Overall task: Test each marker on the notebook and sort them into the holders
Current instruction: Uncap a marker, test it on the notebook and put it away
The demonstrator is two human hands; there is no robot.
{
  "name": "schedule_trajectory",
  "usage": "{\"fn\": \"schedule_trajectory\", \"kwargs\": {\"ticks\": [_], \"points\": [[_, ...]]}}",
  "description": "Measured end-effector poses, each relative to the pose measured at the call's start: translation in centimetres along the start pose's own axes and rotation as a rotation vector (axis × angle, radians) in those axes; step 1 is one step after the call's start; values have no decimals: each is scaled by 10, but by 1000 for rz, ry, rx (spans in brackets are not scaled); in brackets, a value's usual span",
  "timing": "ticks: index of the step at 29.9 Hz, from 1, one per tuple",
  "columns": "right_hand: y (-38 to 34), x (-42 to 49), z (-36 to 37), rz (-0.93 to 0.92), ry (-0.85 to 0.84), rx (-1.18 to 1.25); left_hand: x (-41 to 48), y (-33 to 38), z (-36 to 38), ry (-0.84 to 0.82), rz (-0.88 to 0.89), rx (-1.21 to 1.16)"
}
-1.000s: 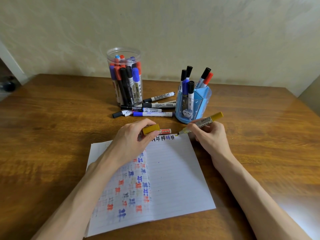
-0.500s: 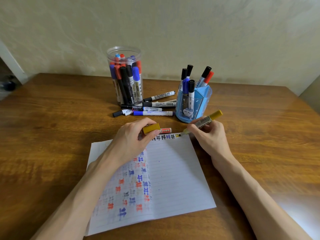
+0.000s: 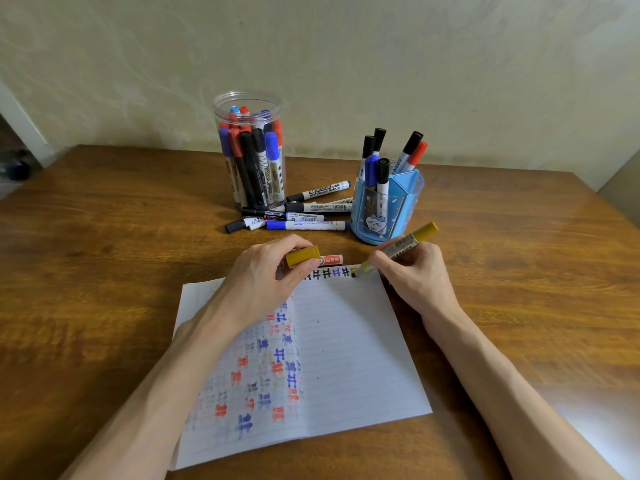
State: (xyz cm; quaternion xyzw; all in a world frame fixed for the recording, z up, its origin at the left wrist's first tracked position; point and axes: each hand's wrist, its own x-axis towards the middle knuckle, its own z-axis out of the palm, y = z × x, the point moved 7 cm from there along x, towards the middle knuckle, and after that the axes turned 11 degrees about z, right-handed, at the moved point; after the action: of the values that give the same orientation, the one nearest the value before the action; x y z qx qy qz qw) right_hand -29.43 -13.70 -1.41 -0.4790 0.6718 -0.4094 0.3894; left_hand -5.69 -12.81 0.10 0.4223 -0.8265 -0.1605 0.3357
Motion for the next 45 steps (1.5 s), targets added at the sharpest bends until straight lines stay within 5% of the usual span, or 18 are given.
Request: {"fn": "schedule_trajectory", "kwargs": {"ticks": [17,23,45], "points": [[-2,-3,-3,21,17,27,-1,0,0,4,-2,-3],[-5,-4,-10,32,56,217,0,8,-2,39,22,-27],[-18,-16,21,-37,-371,417,2,11,-5,84,12,-178]]}}
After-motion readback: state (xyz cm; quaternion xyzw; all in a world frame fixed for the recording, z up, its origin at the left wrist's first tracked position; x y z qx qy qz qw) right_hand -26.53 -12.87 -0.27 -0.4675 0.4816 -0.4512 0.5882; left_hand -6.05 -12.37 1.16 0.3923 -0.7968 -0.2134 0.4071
